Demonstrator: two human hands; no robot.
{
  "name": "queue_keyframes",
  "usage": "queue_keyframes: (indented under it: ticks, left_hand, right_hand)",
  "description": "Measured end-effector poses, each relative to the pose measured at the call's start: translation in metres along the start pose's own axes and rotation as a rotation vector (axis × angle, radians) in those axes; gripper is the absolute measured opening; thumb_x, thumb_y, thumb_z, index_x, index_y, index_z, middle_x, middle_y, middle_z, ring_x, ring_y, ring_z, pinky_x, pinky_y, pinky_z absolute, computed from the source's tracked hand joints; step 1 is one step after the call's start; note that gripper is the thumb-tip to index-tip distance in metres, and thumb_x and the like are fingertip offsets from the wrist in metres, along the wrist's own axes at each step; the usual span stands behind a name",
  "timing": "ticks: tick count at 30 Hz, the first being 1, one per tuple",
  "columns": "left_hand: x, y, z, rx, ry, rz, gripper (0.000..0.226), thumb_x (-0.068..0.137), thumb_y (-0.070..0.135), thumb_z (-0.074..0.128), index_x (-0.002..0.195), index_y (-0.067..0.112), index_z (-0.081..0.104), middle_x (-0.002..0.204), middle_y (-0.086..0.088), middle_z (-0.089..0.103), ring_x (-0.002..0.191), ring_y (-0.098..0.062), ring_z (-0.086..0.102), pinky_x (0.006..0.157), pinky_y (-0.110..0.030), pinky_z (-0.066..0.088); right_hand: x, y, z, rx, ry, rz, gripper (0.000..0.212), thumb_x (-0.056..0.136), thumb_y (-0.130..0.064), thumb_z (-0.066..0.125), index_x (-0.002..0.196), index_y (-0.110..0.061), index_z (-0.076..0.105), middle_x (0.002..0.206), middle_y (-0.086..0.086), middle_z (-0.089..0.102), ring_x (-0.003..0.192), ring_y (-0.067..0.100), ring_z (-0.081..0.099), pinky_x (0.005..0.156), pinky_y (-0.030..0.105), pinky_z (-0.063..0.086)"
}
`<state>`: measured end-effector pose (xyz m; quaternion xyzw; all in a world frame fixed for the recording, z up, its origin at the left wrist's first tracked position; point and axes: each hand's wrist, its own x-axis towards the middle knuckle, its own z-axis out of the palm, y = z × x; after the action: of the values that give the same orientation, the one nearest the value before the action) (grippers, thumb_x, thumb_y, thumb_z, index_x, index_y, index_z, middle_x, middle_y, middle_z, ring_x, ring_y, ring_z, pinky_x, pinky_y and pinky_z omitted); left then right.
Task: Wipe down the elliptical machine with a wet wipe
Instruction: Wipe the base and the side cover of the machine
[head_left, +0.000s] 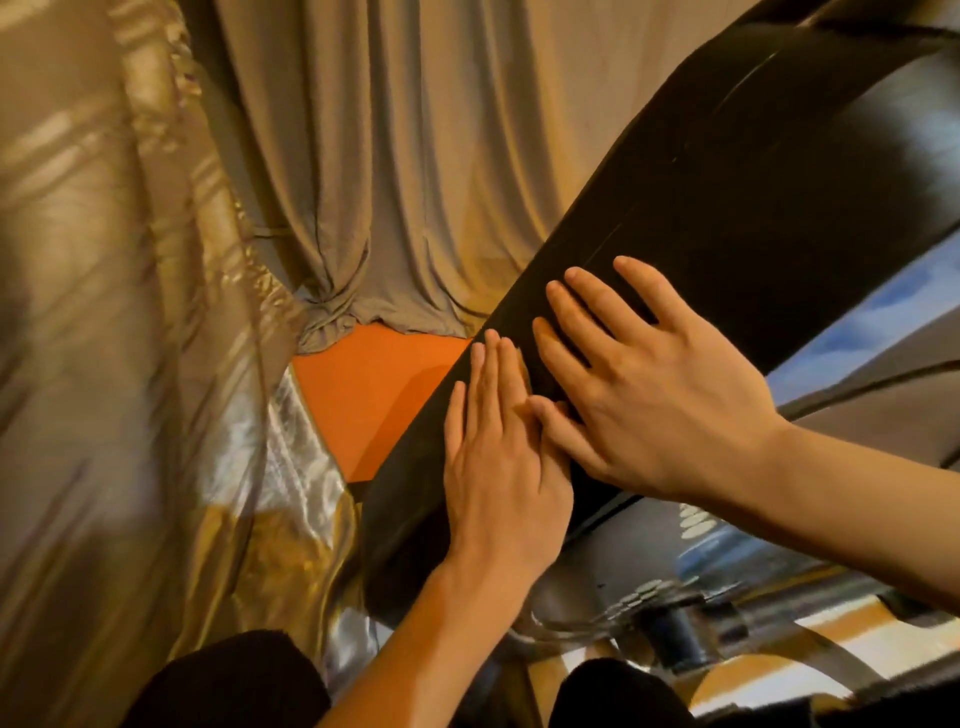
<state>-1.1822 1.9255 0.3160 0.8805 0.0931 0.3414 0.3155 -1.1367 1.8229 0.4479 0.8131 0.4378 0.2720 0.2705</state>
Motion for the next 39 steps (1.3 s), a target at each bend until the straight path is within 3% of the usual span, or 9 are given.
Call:
queue_keyframes:
  ticks: [3, 6, 11, 15, 18, 26, 29, 35, 39]
  left_hand:
    - [-0.004, -0.003, 0.001, 0.017, 0.038, -0.044, 0.071, 0.108, 0.052, -0.005, 0.164, 0.014, 0.016, 0.172, -0.002, 0.018, 0.160, -0.009, 0.004, 0.131, -0.037, 0.008]
    - [-0.002, -0.004, 0.002, -0.058, 0.029, -0.117, 0.064, 0.106, 0.057, -0.001, 0.160, 0.025, 0.012, 0.172, 0.008, 0.018, 0.159, -0.003, 0.001, 0.130, -0.034, 0.010]
    - [0.028, 0.010, -0.008, -0.034, -0.109, -0.123, 0.082, 0.089, 0.050, -0.015, 0.164, 0.023, 0.007, 0.170, 0.014, -0.002, 0.155, -0.001, -0.016, 0.129, -0.032, -0.005]
    - [0.003, -0.004, -0.007, -0.120, -0.013, -0.165, 0.065, 0.102, 0.048, -0.002, 0.163, 0.033, 0.016, 0.168, 0.024, 0.005, 0.155, 0.006, -0.009, 0.130, -0.034, 0.002]
    - [-0.021, -0.025, -0.005, -0.179, -0.043, -0.249, 0.057, 0.102, 0.049, 0.003, 0.158, 0.040, 0.011, 0.162, 0.035, 0.002, 0.153, 0.011, -0.009, 0.131, -0.034, 0.005]
    - [0.012, 0.013, -0.031, -0.317, -0.075, -0.183, 0.081, 0.091, 0.052, 0.001, 0.157, 0.025, 0.040, 0.163, 0.017, 0.031, 0.154, 0.008, 0.012, 0.126, -0.023, 0.009]
    - [0.018, 0.017, -0.035, -0.388, -0.030, -0.248, 0.084, 0.095, 0.064, 0.004, 0.149, 0.025, 0.055, 0.158, 0.008, 0.047, 0.154, 0.000, 0.024, 0.127, -0.034, 0.018]
    - [0.010, 0.004, -0.015, -0.323, 0.125, -0.157, 0.044, 0.107, 0.028, 0.041, 0.145, 0.016, 0.060, 0.150, 0.000, 0.057, 0.150, -0.013, 0.040, 0.118, -0.045, 0.039]
    - [0.006, 0.003, -0.014, -0.431, 0.200, -0.190, 0.038, 0.106, 0.009, 0.053, 0.143, 0.014, 0.061, 0.143, -0.002, 0.064, 0.139, -0.016, 0.055, 0.110, -0.040, 0.050]
  right_hand:
    - [-0.002, 0.001, 0.002, 0.016, 0.028, -0.004, 0.074, 0.107, -0.047, 0.012, 0.144, 0.002, 0.052, 0.150, 0.031, 0.046, 0.145, 0.044, 0.039, 0.122, 0.059, 0.021]
    - [-0.005, 0.003, 0.005, 0.004, 0.059, -0.022, 0.065, 0.104, -0.038, 0.019, 0.144, 0.003, 0.051, 0.151, 0.031, 0.045, 0.145, 0.045, 0.038, 0.122, 0.059, 0.021]
    - [-0.004, 0.002, 0.006, 0.033, 0.095, -0.027, 0.062, 0.102, -0.031, 0.021, 0.139, 0.003, 0.056, 0.148, 0.031, 0.049, 0.142, 0.047, 0.042, 0.119, 0.060, 0.026]
    - [-0.004, 0.000, 0.005, 0.026, 0.114, -0.017, 0.059, 0.102, -0.031, 0.025, 0.135, 0.004, 0.058, 0.146, 0.032, 0.051, 0.140, 0.047, 0.045, 0.118, 0.060, 0.027]
    - [-0.003, -0.001, 0.006, -0.001, 0.124, -0.010, 0.059, 0.101, -0.031, 0.025, 0.132, 0.005, 0.060, 0.143, 0.033, 0.052, 0.138, 0.048, 0.047, 0.116, 0.060, 0.027]
    - [-0.002, -0.005, 0.004, -0.031, 0.119, -0.001, 0.055, 0.097, -0.029, 0.031, 0.130, 0.003, 0.062, 0.141, 0.031, 0.055, 0.136, 0.047, 0.049, 0.115, 0.061, 0.030]
    - [-0.002, -0.005, 0.004, -0.029, 0.114, 0.008, 0.054, 0.099, -0.030, 0.032, 0.131, 0.003, 0.062, 0.142, 0.031, 0.055, 0.136, 0.047, 0.049, 0.115, 0.061, 0.030]
    - [-0.002, -0.005, 0.003, -0.023, 0.112, 0.013, 0.055, 0.100, -0.031, 0.031, 0.133, 0.002, 0.061, 0.143, 0.030, 0.054, 0.138, 0.046, 0.048, 0.116, 0.060, 0.029]
    - [-0.002, -0.006, 0.004, -0.029, 0.114, 0.011, 0.057, 0.101, -0.032, 0.029, 0.134, 0.002, 0.060, 0.144, 0.031, 0.053, 0.139, 0.046, 0.047, 0.116, 0.060, 0.028]
